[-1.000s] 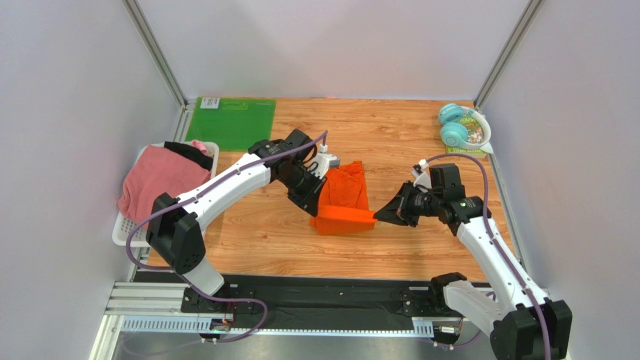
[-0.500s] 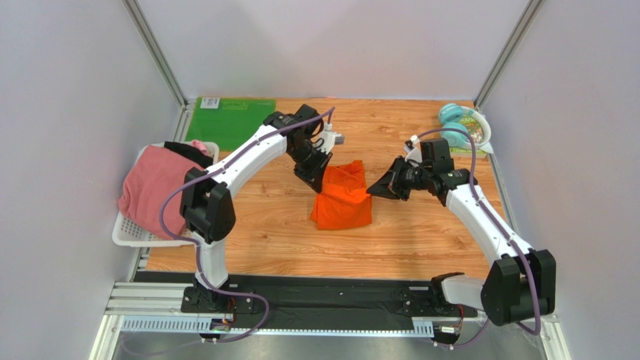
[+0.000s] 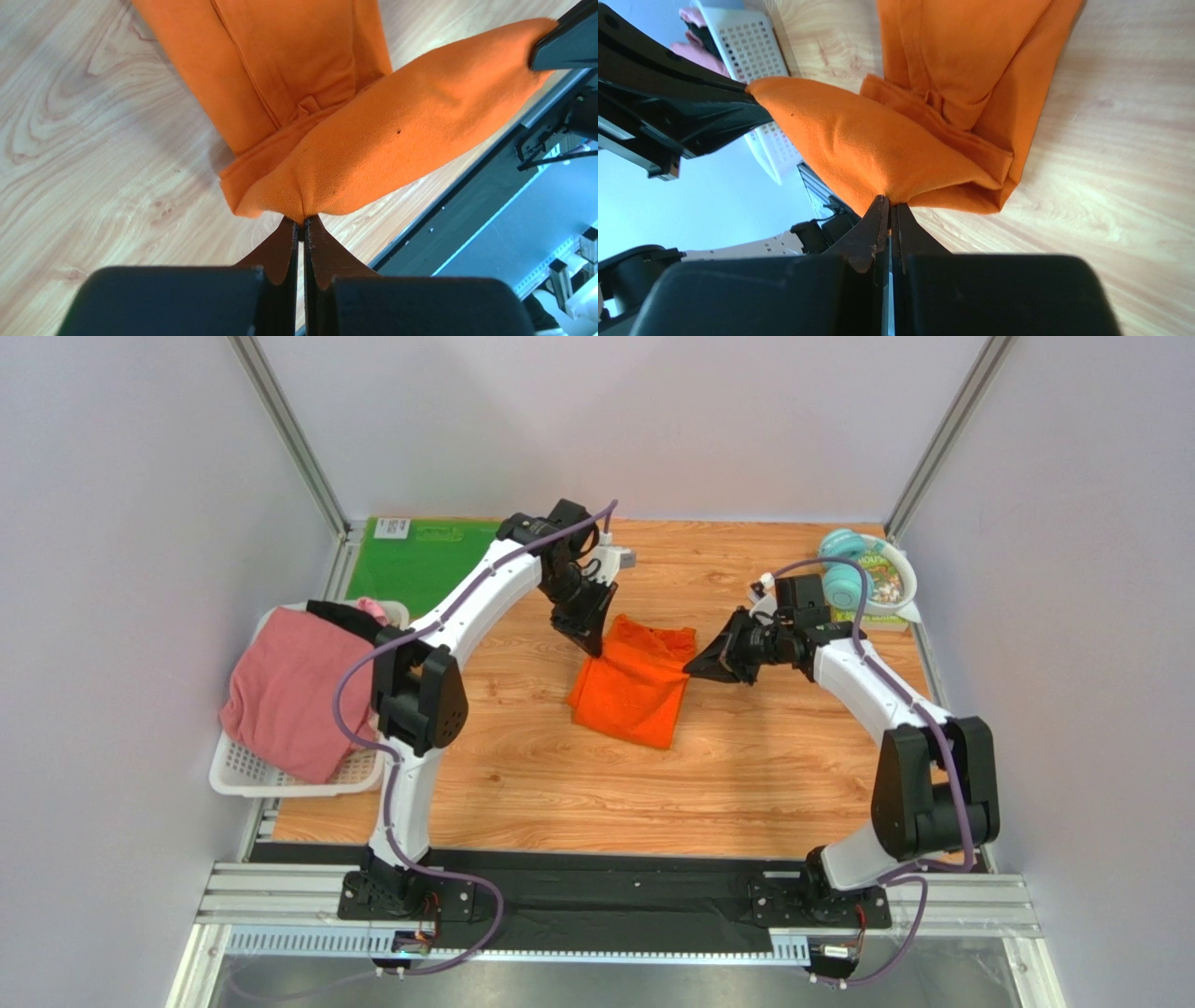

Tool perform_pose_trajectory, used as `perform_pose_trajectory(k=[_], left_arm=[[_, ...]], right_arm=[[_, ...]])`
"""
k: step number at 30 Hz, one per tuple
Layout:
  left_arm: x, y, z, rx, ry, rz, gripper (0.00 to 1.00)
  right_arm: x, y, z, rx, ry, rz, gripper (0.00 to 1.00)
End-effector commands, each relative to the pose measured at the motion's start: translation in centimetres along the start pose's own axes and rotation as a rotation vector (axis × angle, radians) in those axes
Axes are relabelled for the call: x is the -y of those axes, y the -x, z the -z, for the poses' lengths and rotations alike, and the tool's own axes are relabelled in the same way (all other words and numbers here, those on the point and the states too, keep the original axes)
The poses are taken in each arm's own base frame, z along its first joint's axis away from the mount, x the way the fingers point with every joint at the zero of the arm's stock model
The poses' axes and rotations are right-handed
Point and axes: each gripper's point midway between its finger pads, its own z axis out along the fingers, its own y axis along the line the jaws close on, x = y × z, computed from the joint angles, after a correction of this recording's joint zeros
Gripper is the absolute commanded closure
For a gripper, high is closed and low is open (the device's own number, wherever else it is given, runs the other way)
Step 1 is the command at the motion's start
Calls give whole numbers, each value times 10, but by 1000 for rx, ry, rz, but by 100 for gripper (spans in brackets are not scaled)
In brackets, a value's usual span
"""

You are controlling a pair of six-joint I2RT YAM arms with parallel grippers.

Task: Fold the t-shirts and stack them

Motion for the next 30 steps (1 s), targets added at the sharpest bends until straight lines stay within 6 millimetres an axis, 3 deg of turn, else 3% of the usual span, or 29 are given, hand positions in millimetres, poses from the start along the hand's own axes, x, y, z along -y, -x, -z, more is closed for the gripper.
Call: perform_pose_trajectory(k=[1,12,16,17,18,19,20,24,27,28,29,30], left_arm=[[-10,18,-4,25,7,-7,100],[-36,68,-19,123,38,15,100],[-42,81,3,208,18,62,100],[-34,92,23,277,17,33,100],[-33,93,30,297,15,27,100],[-32,87,31,290,13,29,100],[-20,92,50,335,12,-1,100],[2,82,73,347,-33,4,100],[20,64,83,327,-91,10,100],[21,50,74,286,-106,29,100],[30,42,84,294,-118,17,100],[35,25,74,245,-147,21,100]], right_arm=[[-17,36,-2,69,60,64,100],[-6,80,-25,72,66,16,100],[-24,84,-18,80,123,38,100],[-29,82,-15,81,135,49,100],[-33,81,-10,88,142,60,100],[-41,77,-1,102,155,78,100],[-45,74,5,110,161,87,100],[-60,59,28,136,190,119,100],[-65,39,41,133,203,134,100],[-63,31,43,124,193,129,100],[-63,22,44,115,192,135,100],[-59,9,50,114,192,137,100]])
